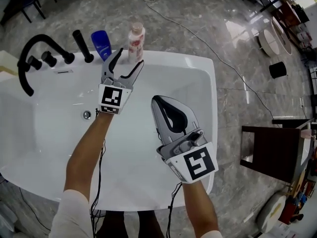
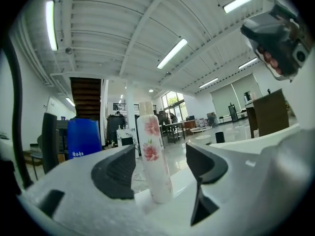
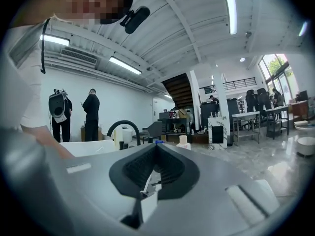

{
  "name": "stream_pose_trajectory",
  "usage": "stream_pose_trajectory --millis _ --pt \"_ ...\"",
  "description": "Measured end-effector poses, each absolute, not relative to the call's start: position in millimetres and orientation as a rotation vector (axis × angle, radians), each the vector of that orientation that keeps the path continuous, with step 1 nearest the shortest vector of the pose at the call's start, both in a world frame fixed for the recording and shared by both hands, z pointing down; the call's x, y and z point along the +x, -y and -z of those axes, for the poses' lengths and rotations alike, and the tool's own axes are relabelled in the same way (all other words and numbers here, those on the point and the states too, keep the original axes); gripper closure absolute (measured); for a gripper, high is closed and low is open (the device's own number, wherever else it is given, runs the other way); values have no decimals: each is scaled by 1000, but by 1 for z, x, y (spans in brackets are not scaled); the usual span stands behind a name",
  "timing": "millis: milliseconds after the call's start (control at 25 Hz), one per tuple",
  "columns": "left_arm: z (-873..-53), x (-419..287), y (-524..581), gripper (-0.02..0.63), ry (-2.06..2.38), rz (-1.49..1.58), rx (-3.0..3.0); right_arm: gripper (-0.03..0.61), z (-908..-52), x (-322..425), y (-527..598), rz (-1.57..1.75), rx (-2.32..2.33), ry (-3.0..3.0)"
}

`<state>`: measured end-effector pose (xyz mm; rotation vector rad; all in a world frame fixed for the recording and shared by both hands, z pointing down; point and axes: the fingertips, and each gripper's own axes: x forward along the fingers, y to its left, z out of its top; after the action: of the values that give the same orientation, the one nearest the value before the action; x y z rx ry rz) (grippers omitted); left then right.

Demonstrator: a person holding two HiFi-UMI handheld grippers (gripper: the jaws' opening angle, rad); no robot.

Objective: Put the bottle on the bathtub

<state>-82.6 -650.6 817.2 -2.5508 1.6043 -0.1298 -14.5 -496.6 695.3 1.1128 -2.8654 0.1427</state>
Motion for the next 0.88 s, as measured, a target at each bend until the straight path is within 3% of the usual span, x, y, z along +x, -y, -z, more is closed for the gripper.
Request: stream_pose_trajectory --millis 400,880 --pt "-708 -70 489 288 -1603 -87 -2659 569 -609 -6 443 -134 1208 2863" --pt "-588 -45 375 288 -1619 -72 -2744 569 -531 40 361 -257 1219 2842"
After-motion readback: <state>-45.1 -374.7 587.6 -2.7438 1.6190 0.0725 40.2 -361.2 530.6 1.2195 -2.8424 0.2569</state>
